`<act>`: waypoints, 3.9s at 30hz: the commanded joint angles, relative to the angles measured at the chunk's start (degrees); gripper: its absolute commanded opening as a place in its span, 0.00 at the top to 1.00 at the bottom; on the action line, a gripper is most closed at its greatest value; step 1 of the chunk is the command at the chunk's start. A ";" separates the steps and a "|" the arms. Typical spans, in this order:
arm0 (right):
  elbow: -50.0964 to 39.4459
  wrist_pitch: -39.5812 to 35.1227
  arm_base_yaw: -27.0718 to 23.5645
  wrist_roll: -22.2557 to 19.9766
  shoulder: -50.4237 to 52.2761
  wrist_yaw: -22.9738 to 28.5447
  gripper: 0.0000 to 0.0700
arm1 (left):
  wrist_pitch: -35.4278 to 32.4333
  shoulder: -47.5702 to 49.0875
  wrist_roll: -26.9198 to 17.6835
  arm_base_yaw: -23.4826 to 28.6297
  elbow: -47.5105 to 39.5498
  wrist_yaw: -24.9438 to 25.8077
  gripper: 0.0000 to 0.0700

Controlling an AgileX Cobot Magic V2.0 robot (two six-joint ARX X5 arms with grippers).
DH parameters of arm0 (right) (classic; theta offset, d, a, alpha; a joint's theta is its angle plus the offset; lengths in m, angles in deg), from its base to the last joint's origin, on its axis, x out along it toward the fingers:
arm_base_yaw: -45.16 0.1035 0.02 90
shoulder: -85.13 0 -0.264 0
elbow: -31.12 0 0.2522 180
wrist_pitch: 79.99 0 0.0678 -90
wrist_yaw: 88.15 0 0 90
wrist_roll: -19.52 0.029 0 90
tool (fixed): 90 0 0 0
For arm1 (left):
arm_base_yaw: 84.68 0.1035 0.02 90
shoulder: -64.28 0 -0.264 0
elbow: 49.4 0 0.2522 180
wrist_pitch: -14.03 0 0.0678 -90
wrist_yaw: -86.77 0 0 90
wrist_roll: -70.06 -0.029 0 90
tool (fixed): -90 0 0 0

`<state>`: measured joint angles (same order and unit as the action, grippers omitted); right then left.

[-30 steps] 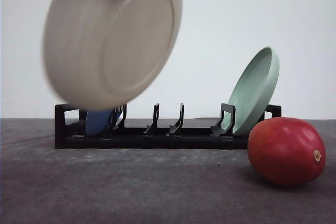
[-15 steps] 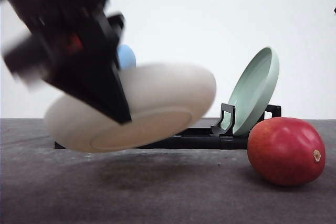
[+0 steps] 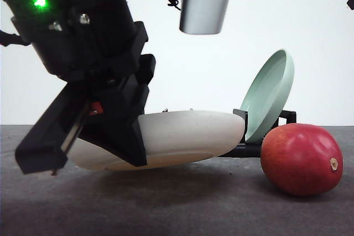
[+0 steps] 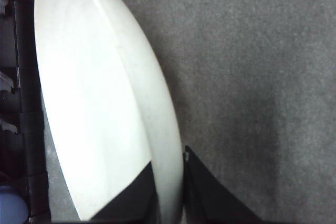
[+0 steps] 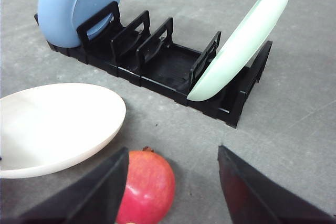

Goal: Place pomegranate in white plate

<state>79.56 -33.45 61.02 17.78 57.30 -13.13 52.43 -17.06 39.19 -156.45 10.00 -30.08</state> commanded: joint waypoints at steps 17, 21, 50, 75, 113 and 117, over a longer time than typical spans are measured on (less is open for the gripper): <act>0.81 -0.58 0.31 -0.39 -0.14 0.01 0.52 | 5.24 -0.63 11.26 0.77 5.31 8.18 0.38; 0.81 -0.59 0.31 -0.39 -0.15 0.00 0.52 | 9.39 -0.50 15.60 3.43 8.83 16.58 0.36; 0.81 0.30 0.55 10.12 -1.77 -3.29 0.47 | 6.23 21.85 34.35 54.40 8.08 40.31 0.38; 1.03 -8.64 15.67 20.65 -32.67 9.10 0.10 | 5.42 30.10 34.12 59.80 1.44 40.44 0.38; 28.71 1.07 29.73 11.55 -63.29 7.52 0.27 | 5.66 30.08 35.71 59.75 1.44 40.44 0.38; 29.62 -3.01 31.70 11.54 -67.54 7.47 0.27 | 5.73 30.08 35.71 59.75 1.44 40.44 0.38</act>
<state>107.76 -35.76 92.04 30.05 -9.04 -5.63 58.45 13.28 74.40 -96.54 11.21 10.20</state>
